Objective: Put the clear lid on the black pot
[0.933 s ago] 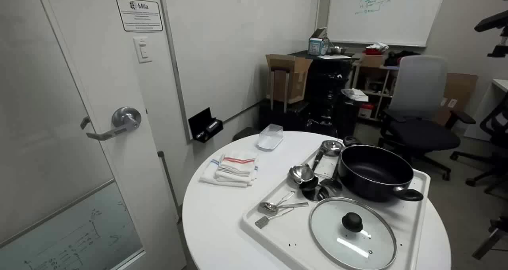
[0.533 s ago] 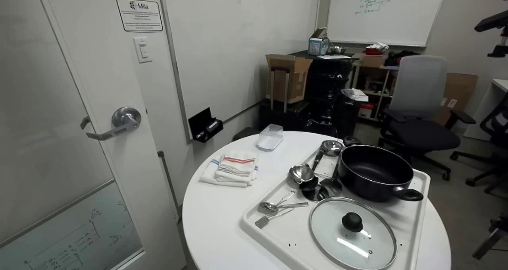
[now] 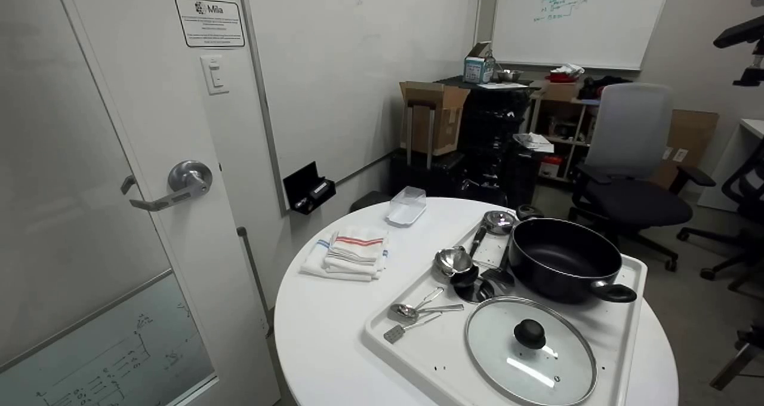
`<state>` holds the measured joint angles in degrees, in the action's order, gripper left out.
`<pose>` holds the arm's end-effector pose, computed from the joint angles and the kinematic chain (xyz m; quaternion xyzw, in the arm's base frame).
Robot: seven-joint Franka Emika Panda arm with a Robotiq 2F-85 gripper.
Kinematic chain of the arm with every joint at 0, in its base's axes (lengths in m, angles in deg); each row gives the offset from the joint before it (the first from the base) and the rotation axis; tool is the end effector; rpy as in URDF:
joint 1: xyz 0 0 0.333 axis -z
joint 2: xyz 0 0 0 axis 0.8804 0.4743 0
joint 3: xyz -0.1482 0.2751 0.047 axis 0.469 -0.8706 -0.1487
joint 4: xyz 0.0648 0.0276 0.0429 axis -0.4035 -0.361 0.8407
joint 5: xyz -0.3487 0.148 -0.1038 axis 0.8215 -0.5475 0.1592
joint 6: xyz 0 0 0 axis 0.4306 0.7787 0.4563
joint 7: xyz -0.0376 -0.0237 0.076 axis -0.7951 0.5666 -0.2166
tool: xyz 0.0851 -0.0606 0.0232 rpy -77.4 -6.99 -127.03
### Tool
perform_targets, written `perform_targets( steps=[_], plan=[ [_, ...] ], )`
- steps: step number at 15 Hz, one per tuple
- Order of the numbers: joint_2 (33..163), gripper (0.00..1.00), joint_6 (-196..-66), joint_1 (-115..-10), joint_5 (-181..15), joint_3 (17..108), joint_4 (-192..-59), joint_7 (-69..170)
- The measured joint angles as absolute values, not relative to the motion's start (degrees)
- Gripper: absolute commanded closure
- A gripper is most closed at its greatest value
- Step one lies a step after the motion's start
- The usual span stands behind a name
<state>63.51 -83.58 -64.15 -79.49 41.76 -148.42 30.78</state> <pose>0.4188 0.1460 0.5659 0.9892 -0.0534 -0.0515 0.1265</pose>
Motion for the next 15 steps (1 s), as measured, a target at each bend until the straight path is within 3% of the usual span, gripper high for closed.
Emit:
perform_targets(
  steps=[15],
  plan=[
    [74.3, 0.00, -90.9, -65.7, -79.5, 46.4, -153.6, 42.0]
  ],
)
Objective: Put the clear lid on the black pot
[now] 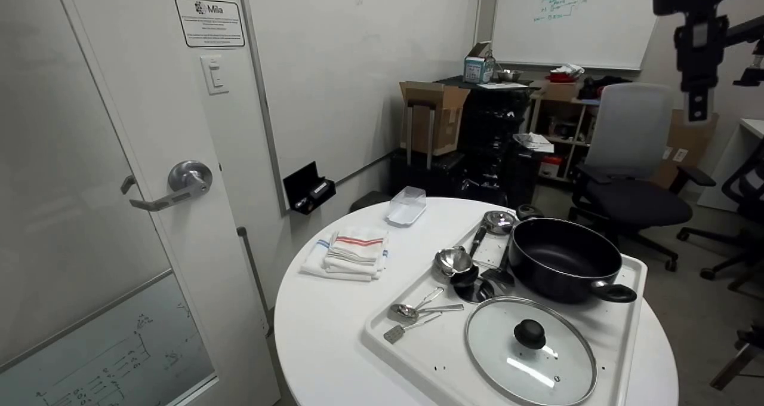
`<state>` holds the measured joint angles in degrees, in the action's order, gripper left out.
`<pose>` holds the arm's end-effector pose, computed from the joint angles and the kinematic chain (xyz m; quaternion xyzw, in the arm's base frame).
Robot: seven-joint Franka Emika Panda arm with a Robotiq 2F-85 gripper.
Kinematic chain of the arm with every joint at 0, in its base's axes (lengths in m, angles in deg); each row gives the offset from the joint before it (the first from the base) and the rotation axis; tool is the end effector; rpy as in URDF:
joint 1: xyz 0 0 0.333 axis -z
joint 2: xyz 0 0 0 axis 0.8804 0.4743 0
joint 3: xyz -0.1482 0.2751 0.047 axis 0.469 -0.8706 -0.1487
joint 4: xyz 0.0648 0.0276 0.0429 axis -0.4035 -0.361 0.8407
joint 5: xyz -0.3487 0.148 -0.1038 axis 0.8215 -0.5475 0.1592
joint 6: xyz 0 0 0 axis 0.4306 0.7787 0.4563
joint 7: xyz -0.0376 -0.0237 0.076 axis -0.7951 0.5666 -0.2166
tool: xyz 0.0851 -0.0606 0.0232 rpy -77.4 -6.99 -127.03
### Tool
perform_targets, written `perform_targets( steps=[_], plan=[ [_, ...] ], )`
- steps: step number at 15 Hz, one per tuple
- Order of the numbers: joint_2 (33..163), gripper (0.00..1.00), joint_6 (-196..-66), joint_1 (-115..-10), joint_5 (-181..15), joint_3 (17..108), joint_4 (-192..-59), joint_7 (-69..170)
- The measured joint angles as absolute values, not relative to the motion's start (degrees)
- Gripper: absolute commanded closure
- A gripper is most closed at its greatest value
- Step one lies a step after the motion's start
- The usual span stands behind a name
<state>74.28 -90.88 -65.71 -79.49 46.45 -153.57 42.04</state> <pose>0.4616 0.1215 0.4503 0.9836 0.0355 -0.1420 0.1053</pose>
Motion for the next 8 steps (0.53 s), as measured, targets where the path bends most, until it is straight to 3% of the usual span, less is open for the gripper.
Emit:
perform_targets(
  steps=[8],
  plan=[
    [85.7, 0.00, -101.3, -65.7, -79.5, 48.1, -155.8, 44.0]
  ],
)
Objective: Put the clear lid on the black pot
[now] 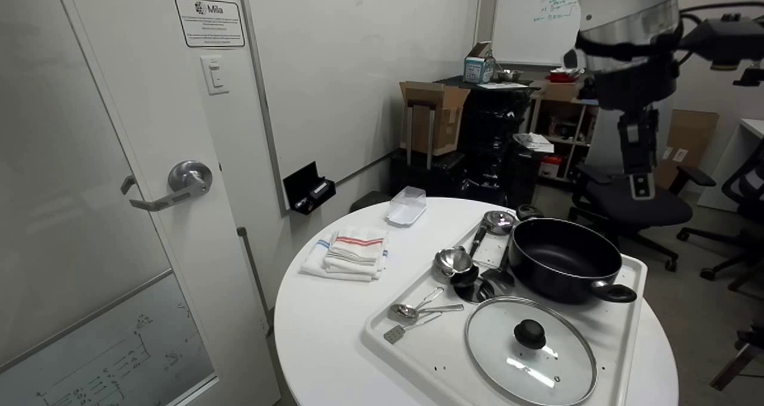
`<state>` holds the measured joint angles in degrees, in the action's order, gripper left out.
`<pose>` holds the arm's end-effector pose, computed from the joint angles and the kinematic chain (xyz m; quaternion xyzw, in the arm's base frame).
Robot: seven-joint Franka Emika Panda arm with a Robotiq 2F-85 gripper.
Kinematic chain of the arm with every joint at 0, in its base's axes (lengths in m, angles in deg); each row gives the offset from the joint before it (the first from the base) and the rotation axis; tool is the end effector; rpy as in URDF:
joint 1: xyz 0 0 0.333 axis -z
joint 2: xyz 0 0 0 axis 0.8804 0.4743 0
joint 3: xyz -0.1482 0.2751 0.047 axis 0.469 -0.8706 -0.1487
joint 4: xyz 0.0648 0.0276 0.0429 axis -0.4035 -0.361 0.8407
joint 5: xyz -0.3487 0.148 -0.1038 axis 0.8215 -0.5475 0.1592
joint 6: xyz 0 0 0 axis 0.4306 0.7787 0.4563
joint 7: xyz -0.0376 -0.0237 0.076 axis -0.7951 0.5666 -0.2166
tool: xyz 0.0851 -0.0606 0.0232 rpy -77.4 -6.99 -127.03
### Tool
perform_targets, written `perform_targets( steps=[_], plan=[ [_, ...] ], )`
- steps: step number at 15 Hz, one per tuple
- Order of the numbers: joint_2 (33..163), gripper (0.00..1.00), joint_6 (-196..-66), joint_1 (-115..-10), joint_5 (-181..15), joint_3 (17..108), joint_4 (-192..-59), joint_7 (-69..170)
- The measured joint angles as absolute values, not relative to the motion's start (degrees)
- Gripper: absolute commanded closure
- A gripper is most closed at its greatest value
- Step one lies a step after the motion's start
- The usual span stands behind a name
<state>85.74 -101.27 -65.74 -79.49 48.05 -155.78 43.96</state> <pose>0.4908 0.1149 0.3452 0.9794 0.0532 -0.1754 0.0842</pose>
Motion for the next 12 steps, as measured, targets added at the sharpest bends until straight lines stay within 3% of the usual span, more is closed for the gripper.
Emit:
perform_targets(
  steps=[12],
  plan=[
    [98.6, 0.00, -125.5, -67.3, -79.2, 50.1, -160.6, 45.2]
  ],
)
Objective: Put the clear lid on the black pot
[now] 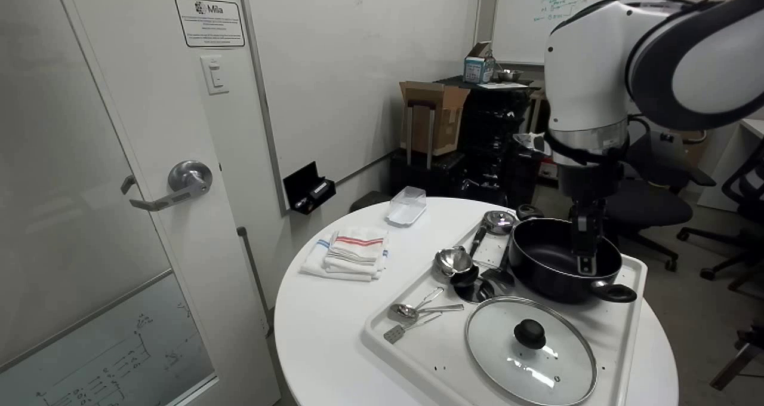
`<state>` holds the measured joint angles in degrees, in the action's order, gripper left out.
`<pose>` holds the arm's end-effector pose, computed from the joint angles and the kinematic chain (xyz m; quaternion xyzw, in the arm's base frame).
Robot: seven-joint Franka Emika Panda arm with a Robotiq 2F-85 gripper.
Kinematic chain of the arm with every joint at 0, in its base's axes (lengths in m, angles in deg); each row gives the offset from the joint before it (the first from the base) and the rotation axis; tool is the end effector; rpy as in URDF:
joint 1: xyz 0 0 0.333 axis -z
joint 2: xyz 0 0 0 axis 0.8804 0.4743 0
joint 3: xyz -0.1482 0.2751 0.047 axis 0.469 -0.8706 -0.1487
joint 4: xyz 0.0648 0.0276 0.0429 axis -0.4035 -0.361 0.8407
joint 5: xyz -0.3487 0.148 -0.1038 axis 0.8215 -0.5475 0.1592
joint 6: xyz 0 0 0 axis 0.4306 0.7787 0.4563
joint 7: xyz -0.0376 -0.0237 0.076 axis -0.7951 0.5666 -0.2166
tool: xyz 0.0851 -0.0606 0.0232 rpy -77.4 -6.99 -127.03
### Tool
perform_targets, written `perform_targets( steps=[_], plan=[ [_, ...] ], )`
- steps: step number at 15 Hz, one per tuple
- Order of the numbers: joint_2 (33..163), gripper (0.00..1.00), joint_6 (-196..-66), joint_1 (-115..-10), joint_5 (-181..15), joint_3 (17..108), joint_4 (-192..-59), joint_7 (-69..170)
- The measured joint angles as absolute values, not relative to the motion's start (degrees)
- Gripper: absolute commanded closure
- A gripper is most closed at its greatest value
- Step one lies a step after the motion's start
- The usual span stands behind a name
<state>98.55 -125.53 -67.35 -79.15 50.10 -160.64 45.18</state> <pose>0.5033 0.1220 0.2200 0.9881 0.0773 -0.1247 0.0457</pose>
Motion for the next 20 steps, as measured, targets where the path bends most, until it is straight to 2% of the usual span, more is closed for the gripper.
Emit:
perform_targets(
  steps=[9, 20],
  plan=[
    [107.8, 0.00, -146.2, -67.9, -76.8, 54.2, -164.1, 46.2],
    [117.6, 0.00, -156.7, -69.2, -76.8, 55.4, -163.0, 47.4]
  ],
)
